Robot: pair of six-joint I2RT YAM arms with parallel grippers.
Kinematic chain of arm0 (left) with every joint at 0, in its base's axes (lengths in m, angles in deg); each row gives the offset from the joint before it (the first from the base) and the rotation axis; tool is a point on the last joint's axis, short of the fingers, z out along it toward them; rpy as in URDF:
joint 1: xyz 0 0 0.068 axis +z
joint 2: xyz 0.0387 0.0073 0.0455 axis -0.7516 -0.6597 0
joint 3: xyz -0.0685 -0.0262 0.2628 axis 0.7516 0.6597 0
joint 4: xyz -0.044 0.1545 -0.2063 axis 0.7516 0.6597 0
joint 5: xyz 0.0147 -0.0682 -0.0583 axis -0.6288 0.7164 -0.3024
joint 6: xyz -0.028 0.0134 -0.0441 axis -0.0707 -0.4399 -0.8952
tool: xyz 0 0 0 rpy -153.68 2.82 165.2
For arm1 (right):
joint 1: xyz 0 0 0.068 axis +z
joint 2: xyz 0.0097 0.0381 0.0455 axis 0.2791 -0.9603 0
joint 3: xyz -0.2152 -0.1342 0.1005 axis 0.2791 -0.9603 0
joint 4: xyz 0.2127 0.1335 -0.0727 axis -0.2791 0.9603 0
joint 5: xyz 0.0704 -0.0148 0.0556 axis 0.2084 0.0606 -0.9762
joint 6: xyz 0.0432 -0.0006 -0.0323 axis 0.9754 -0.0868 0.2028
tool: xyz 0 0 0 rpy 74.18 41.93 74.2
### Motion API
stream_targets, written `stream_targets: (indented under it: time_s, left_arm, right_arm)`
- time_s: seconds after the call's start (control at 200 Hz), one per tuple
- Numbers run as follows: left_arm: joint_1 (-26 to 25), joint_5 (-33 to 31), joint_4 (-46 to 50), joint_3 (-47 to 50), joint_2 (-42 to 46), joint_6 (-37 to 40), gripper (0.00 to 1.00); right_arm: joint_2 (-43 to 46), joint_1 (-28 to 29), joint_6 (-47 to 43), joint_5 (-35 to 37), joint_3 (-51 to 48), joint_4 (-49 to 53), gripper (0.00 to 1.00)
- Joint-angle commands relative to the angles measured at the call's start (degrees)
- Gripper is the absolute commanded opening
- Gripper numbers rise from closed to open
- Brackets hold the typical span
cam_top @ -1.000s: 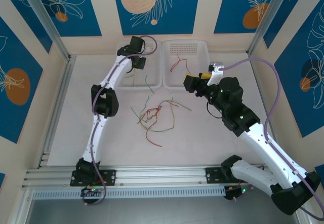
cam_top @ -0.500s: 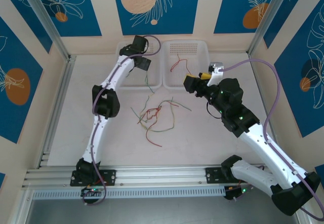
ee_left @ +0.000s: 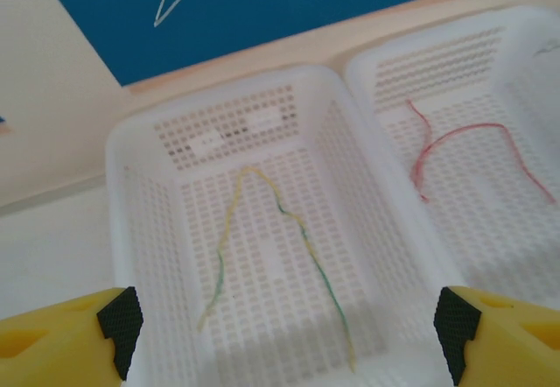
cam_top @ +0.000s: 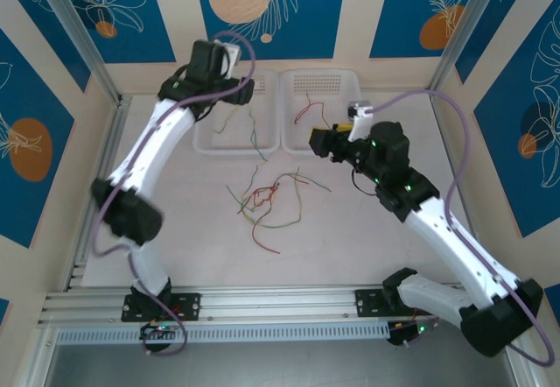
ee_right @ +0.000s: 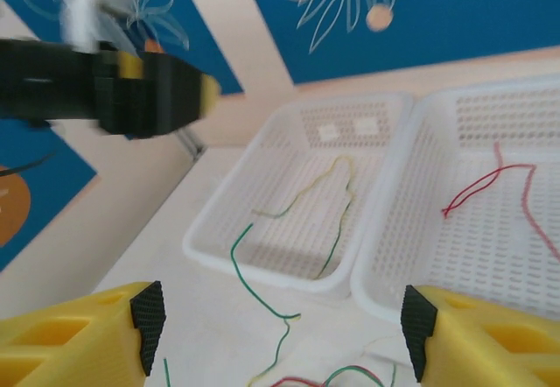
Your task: Untangle the cables
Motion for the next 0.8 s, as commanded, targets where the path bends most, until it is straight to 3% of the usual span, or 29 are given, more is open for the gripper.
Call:
stream_targets:
  time_s: [0.0,0.085,0.175,0.31,0.415,0.58,0.795]
  left_arm:
    - [-1.4,7.2,-23.5,25.3,18.1,-7.0,0.84]
    - [-1.5,11.2,-33.3,42.6,29.1,-8.6,0.77]
    - [-1.9,13.3,-33.0,52.5,36.3,-8.4,0.73]
    - [-4.8,19.6,-27.8,59.8,42.1,-6.2,0.71]
    - [-8.0,19.2,-24.6,64.1,44.8,-4.7,0.71]
    - [-9.6,20.1,-29.4,71.6,46.6,-7.3,0.70]
    - [-10.8,16.0,-32.4,77.1,47.6,-8.7,0.68]
  right_arm:
    - [-5.7,0.2,-2.5,-11.3,1.2,2.7,0.69]
    - [-7.2,0.3,-3.5,-16.4,-1.8,-1.3,0.67]
    - [-11.2,-0.1,-2.5,-21.3,-1.6,-0.6,0.66]
    - [-19.4,1.2,4.1,-21.0,1.1,6.1,0.57]
    - [-22.0,2.7,12.3,-21.0,-1.7,4.7,0.55]
    - [-25.2,6.8,18.8,-19.9,-3.8,2.7,0.68]
    - [-32.4,9.1,25.7,-17.8,-2.4,7.0,0.69]
